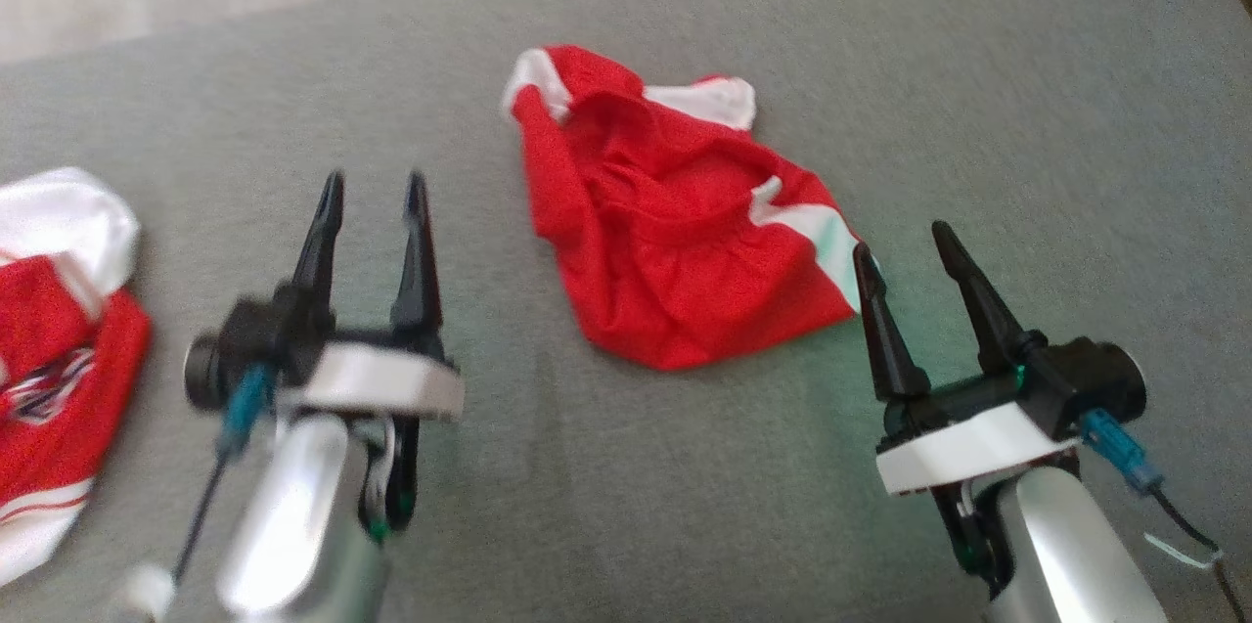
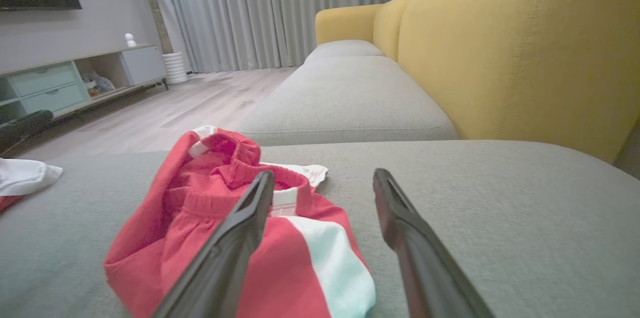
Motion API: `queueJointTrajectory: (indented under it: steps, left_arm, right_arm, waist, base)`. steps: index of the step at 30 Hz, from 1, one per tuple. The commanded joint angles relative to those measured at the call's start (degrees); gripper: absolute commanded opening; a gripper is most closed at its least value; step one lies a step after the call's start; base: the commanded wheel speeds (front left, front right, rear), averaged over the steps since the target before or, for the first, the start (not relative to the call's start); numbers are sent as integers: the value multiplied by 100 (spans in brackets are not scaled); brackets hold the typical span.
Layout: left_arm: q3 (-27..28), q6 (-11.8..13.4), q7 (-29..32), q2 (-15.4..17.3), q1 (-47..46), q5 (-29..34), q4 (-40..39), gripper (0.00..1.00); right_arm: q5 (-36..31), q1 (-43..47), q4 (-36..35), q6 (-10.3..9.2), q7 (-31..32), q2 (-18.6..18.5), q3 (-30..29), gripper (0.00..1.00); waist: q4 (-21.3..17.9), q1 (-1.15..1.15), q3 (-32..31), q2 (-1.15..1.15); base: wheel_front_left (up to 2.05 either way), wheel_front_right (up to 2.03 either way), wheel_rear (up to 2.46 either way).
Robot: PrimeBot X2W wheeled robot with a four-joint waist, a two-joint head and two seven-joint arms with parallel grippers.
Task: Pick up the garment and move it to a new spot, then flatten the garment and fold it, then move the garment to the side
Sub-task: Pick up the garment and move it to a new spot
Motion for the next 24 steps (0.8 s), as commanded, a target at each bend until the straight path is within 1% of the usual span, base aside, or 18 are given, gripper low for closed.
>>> queueJointTrajectory:
  steps: [1,6,11,13,17,24]
  left_arm:
    - [317,72,-52,-7,268,195,-446,100]
    - [769,116,-52,-176,1372,644,-1304,100]
    - [963,95,-53,-237,2281,954,-1857,100]
    - [1016,81,-53,-247,2579,1001,-1973,100]
    - [919,49,-53,-253,2967,1024,-2054,100]
    - [759,130,-53,-254,3125,1005,-2058,100]
  right_arm:
    - [-52,57,-121,-4,-31,19,80,100]
    - [-99,334,-2,-4,-31,19,-3,100]
    - [-257,679,-19,-4,-31,19,-21,100]
    - [-259,828,-32,-4,-31,19,-60,100]
    - [-220,1094,-55,-4,-31,19,-229,100]
    - [-180,1313,-84,-4,-31,19,-413,100]
  waist:
    - [492,0,-507,0]
    - [873,0,-993,0]
    - [1106,0,-1337,0]
    - [1164,0,-1447,0]
    - [1271,0,-1581,0]
    - [1336,0,-1668,0]
  base:
    - [0,0,0]
    - [0,0,0]
    - [0,0,0]
    - [0,0,0]
    - [0,0,0]
    - [0,0,0]
